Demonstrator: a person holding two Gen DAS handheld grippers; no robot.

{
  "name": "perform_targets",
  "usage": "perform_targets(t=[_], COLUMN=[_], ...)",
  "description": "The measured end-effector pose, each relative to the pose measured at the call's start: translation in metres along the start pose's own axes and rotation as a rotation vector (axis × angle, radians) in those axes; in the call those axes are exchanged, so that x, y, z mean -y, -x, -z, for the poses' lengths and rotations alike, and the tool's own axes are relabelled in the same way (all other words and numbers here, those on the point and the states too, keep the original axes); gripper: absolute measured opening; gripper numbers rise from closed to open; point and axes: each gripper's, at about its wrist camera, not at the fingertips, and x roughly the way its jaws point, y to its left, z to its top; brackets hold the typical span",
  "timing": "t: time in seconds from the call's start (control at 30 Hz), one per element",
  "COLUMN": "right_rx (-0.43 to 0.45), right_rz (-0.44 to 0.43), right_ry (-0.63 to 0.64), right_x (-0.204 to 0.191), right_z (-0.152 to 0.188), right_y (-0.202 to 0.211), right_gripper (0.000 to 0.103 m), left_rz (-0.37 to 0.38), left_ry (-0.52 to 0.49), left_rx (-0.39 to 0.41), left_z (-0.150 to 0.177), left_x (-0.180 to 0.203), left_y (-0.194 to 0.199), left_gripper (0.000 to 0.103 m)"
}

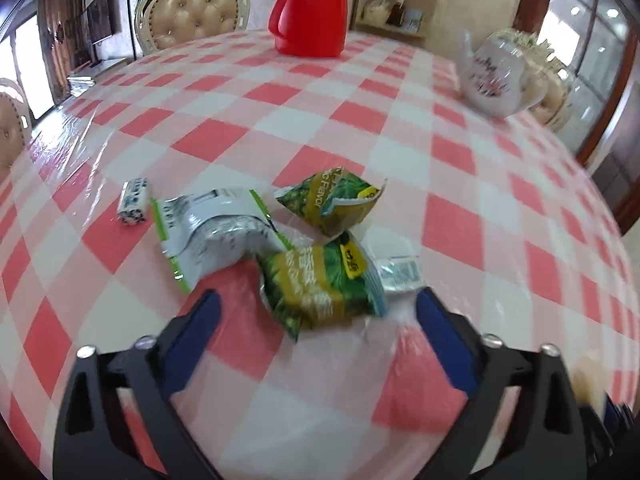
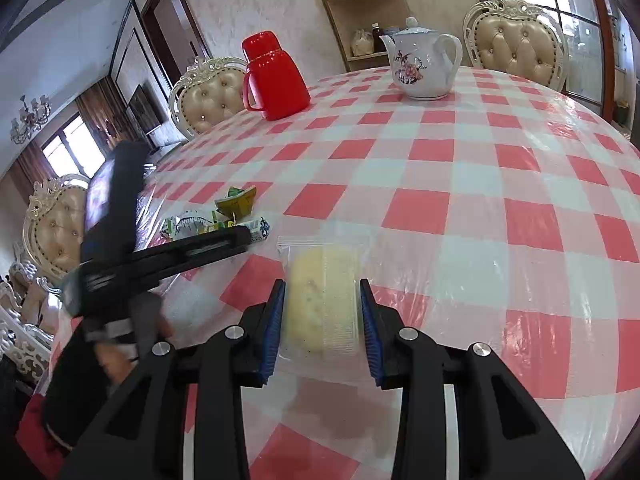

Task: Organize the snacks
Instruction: 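Grasp the green garlic-pea packet with the left tool while the right tool grasps a wrapped cake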

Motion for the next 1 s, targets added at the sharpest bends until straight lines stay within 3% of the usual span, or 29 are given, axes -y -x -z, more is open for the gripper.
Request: perform_targets(t=[0.03,0.1,0.13,0.43,0.57,0.67,1.0], right_rx=[-0.001,-0.006,-0.008,-0.015,-0.013,-0.014,-0.003], right_rz=[-0.009,-0.022,-0.024,-0.024,-0.031,-0.028,0.012], right_ry=[0.001,0.006,0.007,0.016,0.035,0.031,-0.021], right_x=[-0.001,-0.002,-0.002,-0.004,-0.009,-0.008,0.007], right_z=[0.001,0.001,0.002,0.005,0.006,0.006,0.005], right_y=[0.000,0.000,0.000,-0.001,0.001,0.001,-0.004], right_gripper=[0.036,0.036,0.036,0.036,0.036,0.036,0.036], left_rz=[-0.005,-0.035,-0.006,0.128,0.100,0.118,0.109], left_ry=[-0.010,-0.058,-0.088,-0.091,-0.145,-0.164,-0.155], left_rx=[0.003,0.021,0.023,-0.003,0.013,0.007,0.084], left_z=[-0.002,-0.001,0.003,0.032,0.044,0.044,0.051], left_x=[0.002,0.004,0.003,-0.026,-0.021,-0.017,-0.017], left_y=[-0.001,0.002,0.005,0.038,0.039,0.038,0.067], left_gripper=[0.081,0.051,0.048,0.047,0.047,0.047,0.047])
